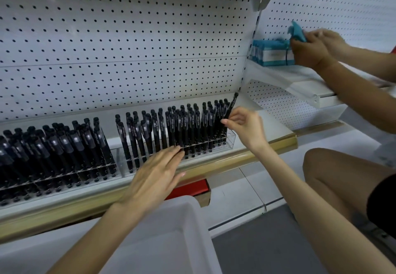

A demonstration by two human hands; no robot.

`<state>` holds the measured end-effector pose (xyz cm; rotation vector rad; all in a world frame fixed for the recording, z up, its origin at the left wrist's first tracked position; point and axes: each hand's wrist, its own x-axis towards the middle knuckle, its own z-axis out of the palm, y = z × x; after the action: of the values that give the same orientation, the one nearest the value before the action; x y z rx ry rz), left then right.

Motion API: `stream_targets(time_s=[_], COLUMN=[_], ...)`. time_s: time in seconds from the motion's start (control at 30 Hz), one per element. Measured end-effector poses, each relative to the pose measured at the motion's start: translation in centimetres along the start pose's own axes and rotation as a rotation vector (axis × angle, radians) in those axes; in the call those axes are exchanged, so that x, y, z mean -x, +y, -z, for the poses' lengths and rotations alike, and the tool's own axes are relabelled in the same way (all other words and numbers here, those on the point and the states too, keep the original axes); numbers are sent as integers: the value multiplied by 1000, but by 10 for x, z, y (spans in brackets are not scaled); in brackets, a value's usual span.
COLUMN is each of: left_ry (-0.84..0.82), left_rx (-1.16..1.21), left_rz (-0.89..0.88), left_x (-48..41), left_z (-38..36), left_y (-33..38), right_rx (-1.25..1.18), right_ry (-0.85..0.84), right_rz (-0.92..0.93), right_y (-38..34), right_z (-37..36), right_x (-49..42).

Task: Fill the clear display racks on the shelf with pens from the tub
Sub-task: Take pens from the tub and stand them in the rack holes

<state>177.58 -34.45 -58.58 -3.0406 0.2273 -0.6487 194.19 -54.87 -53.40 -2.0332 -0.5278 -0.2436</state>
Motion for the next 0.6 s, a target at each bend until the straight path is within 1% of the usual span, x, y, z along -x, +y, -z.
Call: stream_targets(time_s=[0.17,0.27,0.6], left_ry=[-30,-46,-32], left_rx=[8,29,63], left_rz=[10,26,43], left_x=[2,2,0], left_z=[-2,-2,-1], left_y=[-1,-1,0], right_rx=[156,241,224], right_ry=[-89,-113,-128], right_rz=[4,-3,-25], right_y=[12,15,22], right_z=[-10,-13,-17], right_x=[3,6,6])
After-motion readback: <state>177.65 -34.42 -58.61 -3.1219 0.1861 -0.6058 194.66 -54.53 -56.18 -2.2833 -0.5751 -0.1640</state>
